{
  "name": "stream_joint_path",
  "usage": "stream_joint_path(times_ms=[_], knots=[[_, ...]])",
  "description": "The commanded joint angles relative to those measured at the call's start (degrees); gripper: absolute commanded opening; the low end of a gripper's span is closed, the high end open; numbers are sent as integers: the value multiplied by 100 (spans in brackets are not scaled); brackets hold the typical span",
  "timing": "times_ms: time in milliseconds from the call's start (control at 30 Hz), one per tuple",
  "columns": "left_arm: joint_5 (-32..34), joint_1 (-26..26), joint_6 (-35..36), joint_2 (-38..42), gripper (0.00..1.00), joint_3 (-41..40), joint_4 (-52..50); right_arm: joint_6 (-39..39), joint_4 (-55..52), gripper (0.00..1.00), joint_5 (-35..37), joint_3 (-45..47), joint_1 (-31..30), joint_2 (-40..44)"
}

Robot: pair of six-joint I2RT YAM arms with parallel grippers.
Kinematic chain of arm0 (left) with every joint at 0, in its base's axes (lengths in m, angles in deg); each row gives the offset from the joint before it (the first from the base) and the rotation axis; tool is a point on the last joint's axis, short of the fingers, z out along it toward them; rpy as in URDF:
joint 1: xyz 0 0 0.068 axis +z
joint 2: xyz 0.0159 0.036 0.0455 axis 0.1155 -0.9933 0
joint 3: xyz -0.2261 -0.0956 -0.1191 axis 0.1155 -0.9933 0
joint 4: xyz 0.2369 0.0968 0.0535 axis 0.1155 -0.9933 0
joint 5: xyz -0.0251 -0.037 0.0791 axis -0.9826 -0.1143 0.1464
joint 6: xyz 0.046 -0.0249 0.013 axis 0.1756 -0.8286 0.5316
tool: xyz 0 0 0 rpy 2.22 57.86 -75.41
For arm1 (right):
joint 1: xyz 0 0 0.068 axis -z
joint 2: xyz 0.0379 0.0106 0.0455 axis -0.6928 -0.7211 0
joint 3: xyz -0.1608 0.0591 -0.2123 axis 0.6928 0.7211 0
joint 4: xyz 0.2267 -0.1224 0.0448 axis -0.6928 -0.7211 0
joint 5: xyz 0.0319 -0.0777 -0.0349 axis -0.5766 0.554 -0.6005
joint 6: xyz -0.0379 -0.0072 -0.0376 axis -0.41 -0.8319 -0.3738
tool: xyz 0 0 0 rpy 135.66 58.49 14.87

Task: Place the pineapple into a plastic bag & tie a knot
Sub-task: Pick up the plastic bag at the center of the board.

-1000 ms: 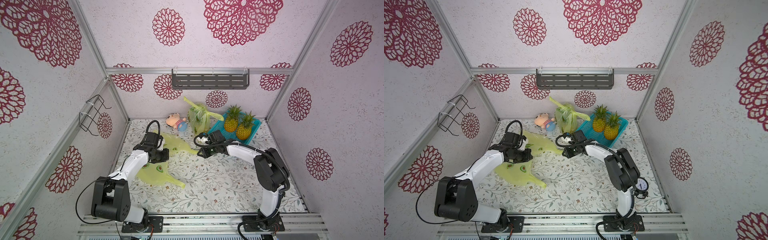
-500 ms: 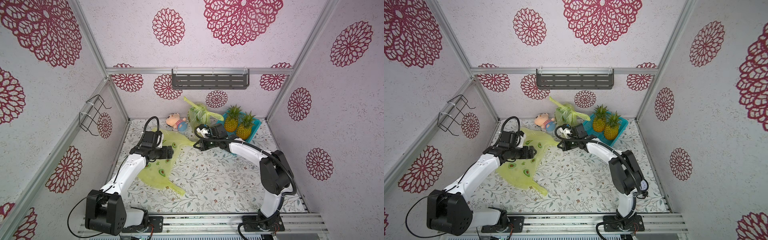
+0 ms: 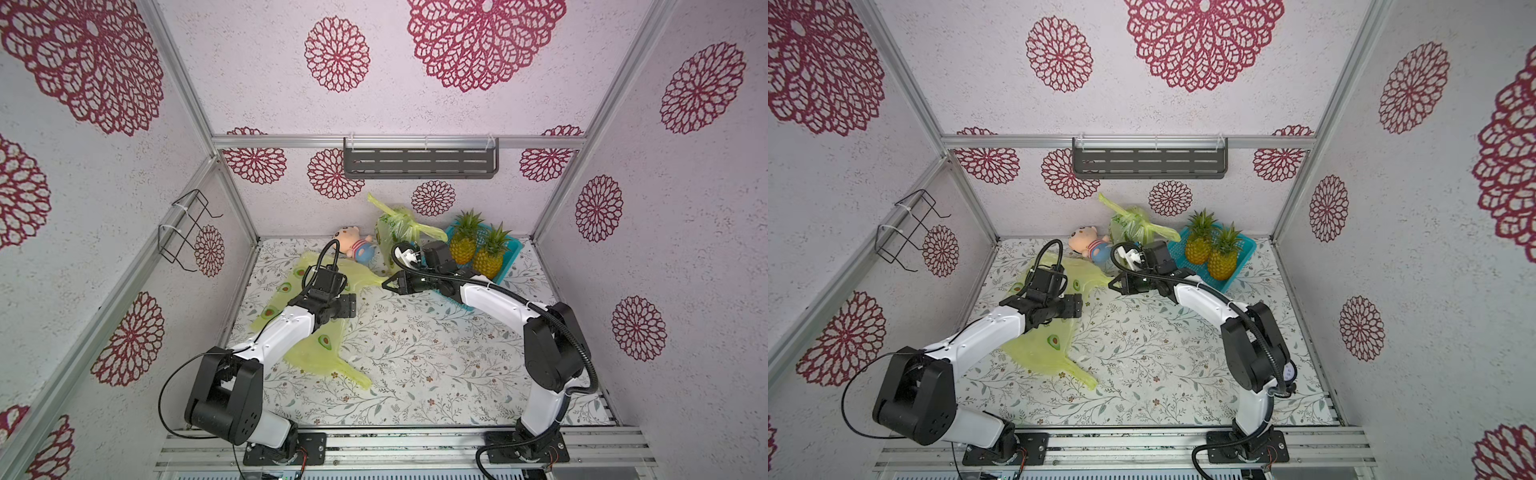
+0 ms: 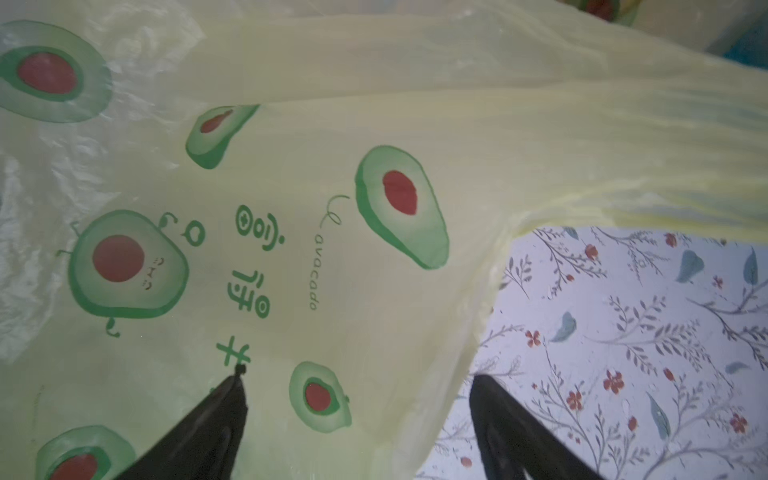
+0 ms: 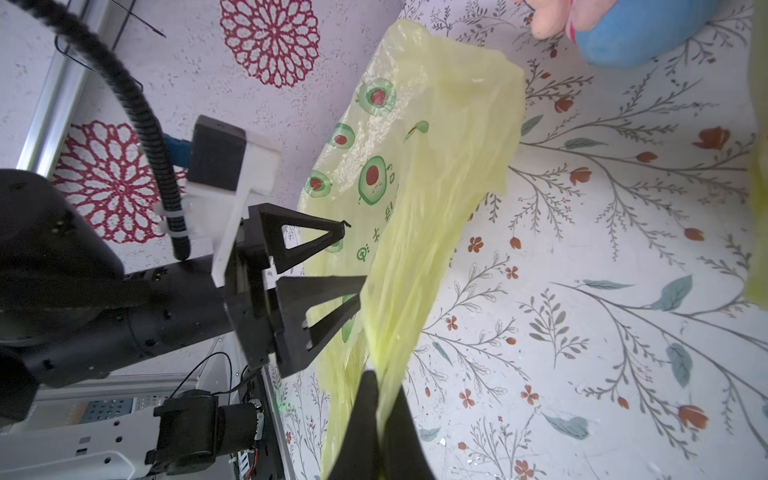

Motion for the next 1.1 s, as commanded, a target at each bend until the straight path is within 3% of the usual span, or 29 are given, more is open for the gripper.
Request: stream_joint_path(times_ms=[0, 233, 367, 500, 700, 900, 1067], knots=[[516, -33, -124, -367, 84, 219, 239, 46, 170, 0, -156, -88, -30, 337], [756, -61, -185, -485, 78, 42, 76, 6, 121, 0, 61, -79, -24, 483], [658, -56, -71, -227, 52, -377, 223, -30, 84, 0, 122, -181, -3, 456], [503, -60, 28, -171, 32, -549, 331, -157, -113, 0, 100, -363, -3, 340], [284, -44, 235, 155, 0, -515, 149, -335, -465, 0, 609, -448, 107, 239], [561, 50, 421, 551, 0, -401, -531, -757, -944, 0, 911, -877, 211, -220], [502, 78, 379, 747, 0, 183, -1607, -786, -1074, 2, 950, -1300, 345, -563]])
